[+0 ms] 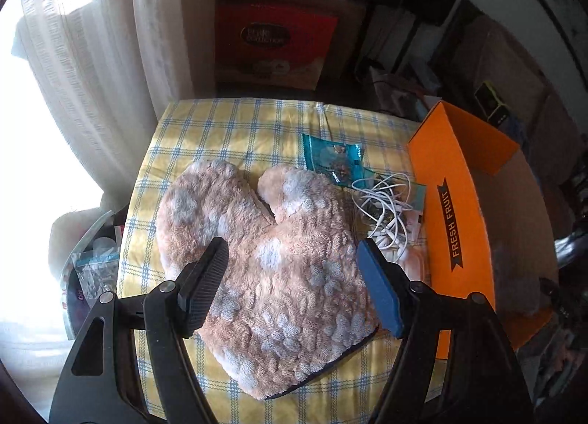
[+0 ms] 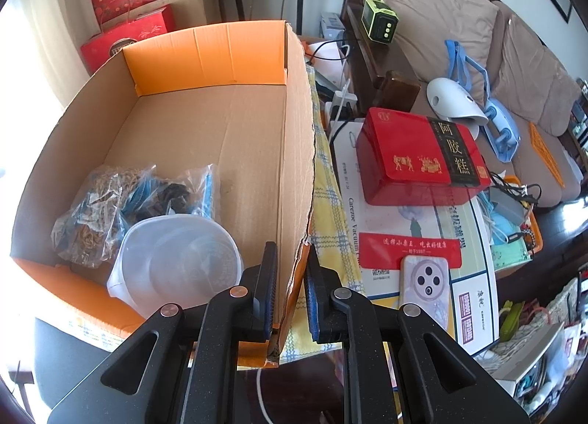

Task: Organize objects
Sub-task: 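Move the left gripper over the table to the white earphones, then grasp the white earphone cable with the left gripper and lift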

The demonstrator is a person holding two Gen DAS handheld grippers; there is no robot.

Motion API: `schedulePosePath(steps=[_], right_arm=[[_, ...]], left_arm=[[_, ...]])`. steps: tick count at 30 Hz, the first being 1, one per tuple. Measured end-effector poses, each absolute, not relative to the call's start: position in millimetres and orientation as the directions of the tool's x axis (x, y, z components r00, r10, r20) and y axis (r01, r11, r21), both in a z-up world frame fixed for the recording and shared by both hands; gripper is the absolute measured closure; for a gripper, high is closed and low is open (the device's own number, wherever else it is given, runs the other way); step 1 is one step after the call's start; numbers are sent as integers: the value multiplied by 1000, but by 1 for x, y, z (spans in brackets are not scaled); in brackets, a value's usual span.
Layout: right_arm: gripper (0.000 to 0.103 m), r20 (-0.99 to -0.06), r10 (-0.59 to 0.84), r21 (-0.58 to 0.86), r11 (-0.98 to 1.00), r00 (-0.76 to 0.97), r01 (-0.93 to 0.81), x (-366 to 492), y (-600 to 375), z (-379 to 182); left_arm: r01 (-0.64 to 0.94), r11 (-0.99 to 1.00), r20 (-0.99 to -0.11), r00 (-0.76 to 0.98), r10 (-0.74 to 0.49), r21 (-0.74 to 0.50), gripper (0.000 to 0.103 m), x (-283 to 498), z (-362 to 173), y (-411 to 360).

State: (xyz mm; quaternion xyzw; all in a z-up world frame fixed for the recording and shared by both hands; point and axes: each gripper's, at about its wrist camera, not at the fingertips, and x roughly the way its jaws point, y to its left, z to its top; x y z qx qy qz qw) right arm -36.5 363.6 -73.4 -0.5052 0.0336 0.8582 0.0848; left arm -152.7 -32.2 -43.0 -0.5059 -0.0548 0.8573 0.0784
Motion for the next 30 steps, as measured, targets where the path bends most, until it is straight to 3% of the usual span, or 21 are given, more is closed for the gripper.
schedulePosePath(steps=[12,15,20,22,25,30], right_arm=[[90,-874,113,-30,-983,-472,-180,-37,363,-73],[90,-874,111,-28,-983,-472,-179,-37,363,-74],[89,-874,112,-29,-983,-472,-179,-37,363,-73],[89,-875,109,-26,-983,-472,-179,-37,364,-74],[89,-875,105,-21,-983,-472,-180,-37,363,-74],[89,-875,105,-21,-984,-472,-179,-37,363,-74]], left_arm=[[-148,-973,-884,-410,223,-177,34,-188,-65,29],[-156,-972,-888,-401,226,-176,38,-196,-70,38],[-172,-974,-906,-373,202,-146,62,-206,-80,54],[-179,-971,-911,-352,215,-160,79,-208,-84,57],[-183,-971,-911,-354,212,-155,96,-208,-85,60],[-191,-968,-897,-380,225,-162,99,-202,-74,60]])
